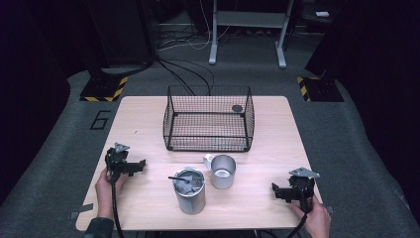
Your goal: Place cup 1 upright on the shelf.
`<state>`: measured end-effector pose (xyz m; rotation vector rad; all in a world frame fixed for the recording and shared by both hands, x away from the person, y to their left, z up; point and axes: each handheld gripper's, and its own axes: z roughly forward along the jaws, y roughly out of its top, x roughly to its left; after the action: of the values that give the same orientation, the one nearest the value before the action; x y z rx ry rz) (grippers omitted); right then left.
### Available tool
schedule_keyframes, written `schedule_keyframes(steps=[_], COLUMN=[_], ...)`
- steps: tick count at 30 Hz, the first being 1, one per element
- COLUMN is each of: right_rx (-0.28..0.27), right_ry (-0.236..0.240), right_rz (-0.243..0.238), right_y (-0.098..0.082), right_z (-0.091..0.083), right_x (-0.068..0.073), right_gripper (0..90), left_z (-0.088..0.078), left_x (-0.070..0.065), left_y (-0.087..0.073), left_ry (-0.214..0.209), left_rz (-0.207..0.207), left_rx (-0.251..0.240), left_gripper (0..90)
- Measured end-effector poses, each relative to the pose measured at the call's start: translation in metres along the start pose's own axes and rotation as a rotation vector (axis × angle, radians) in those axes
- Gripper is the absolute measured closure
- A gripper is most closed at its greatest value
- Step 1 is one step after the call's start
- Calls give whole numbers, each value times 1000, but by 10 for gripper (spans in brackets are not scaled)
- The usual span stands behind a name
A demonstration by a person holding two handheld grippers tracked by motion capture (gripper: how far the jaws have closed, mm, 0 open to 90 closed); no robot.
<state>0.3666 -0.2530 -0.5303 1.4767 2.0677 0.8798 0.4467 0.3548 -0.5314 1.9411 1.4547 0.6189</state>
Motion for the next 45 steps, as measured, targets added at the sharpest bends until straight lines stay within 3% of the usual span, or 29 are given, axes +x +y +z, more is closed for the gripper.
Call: schedule_keyframes(steps=[5,8,13,24,25,30,33,36,40,43,45], right_rx=[-1,-1,2,-4,-4,-4,4,-1,1,2,3], right_ry=[9,42,82,94,94,94,96,96,95,94,93], right_rz=[-15,-46,-79,-95,-95,-95,-96,-99,-95,-97,-97], right_y=[0,2,5,5,5,5,5,5,5,5,5], right_z=[0,2,5,5,5,5,5,5,5,5,5], right_x=[-1,-5,-9,-10,-10,-10,-10,-10,-10,-10,-10], right_gripper=[0,0,0,0,0,0,0,0,0,0,0], left_z=[0,-9,-10,-17,-19,-34,-42,-55,-63,-70,-76], left_x=[0,-1,-1,-7,-6,-8,-11,-20,-27,-35,-42], left_y=[0,-9,-10,-15,-16,-20,-21,-24,-25,-27,-28], left_ry=[2,13,12,24,19,-48,-69,-115,-138,-155,-196], left_rz=[-3,-10,-14,-22,-12,-17,6,35,54,89,125], left_rx=[-9,-2,-4,-1,13,-52,-70,-108,-122,-152,-173], left_gripper=[0,1,1,4,4,2,2,1,1,1,1])
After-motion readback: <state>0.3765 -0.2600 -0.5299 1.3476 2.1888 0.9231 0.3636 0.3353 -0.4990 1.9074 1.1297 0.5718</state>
